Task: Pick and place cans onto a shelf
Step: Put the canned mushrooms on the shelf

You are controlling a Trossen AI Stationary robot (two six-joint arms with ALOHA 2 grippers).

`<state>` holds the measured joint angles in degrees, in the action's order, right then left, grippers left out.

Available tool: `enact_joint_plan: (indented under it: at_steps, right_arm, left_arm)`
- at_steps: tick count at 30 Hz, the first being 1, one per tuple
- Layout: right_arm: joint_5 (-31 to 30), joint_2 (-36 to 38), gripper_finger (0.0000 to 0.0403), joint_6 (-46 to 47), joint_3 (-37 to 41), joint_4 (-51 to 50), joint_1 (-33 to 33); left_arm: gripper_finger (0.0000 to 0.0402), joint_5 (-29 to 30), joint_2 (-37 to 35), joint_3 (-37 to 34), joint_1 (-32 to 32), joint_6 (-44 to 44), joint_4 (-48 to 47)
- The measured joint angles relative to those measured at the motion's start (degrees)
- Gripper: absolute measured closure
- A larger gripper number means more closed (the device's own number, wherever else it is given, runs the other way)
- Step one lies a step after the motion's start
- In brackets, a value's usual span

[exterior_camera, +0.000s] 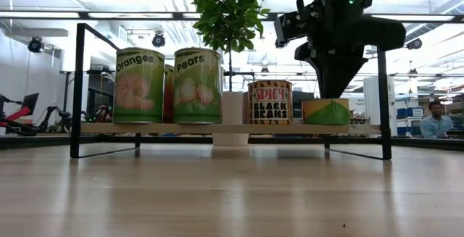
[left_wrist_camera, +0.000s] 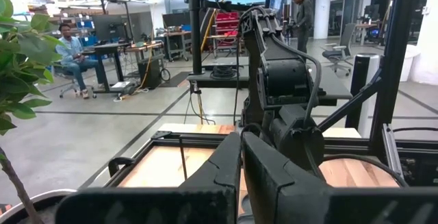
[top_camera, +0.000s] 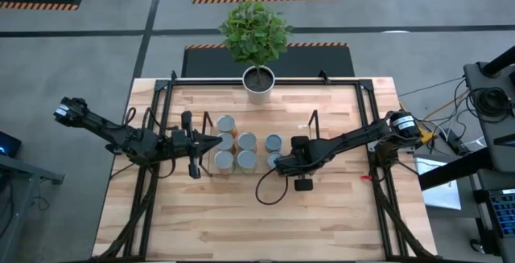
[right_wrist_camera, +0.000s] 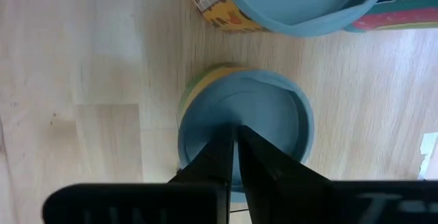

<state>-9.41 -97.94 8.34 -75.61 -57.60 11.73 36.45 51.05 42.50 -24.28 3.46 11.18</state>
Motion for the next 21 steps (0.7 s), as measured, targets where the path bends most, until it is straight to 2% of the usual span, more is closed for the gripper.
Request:
enact_joint_plan:
  at_steps: [21]
  right_arm:
    - [-1.14,-0.01,0.0385,-0.42,-0.07,-0.2,-0.04]
  left_arm:
    - [0.0402,0.0,0.0,0.0,0.01,0.02,0.22]
